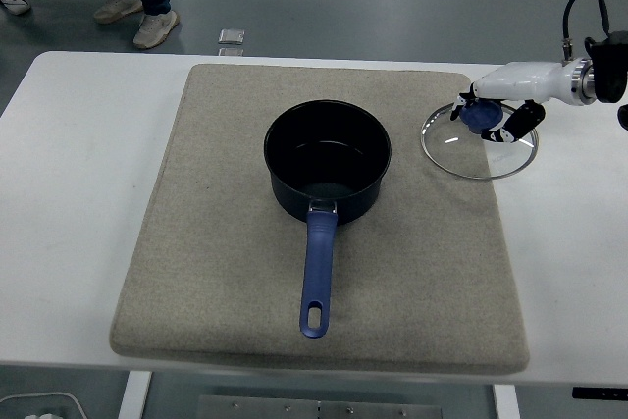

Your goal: Lift the pot lid and place it to the right of the pot.

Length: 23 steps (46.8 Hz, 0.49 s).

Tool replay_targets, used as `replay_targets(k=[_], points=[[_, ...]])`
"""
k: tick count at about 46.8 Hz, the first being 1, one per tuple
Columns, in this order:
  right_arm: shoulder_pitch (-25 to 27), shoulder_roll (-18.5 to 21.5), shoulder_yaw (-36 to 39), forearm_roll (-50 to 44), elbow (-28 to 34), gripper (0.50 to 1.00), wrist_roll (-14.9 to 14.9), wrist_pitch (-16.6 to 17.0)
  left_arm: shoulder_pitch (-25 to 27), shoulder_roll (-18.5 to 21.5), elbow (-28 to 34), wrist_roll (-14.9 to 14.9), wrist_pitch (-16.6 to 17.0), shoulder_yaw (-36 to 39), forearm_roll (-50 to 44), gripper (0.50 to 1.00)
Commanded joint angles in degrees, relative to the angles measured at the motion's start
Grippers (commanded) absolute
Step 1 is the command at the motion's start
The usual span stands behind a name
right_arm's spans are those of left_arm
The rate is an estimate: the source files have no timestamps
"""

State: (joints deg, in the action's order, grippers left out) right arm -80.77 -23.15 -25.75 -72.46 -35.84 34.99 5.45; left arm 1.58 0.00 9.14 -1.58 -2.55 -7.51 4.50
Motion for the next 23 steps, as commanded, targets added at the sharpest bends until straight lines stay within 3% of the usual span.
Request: replay_targets(k=[1,23], points=[[0.0,-0.58,0.0,0.04,-1.34,0.5,0.01,0.0,0.0,0.0,0.0,0.0,0.0,0.04,-0.02,1.0],[-0.96,-1.81,0.18,4.87,-6.44,0.5,0.01,-0.44,0.0,0.0,0.0,0.0,0.0,-0.05,0.07,1.0]])
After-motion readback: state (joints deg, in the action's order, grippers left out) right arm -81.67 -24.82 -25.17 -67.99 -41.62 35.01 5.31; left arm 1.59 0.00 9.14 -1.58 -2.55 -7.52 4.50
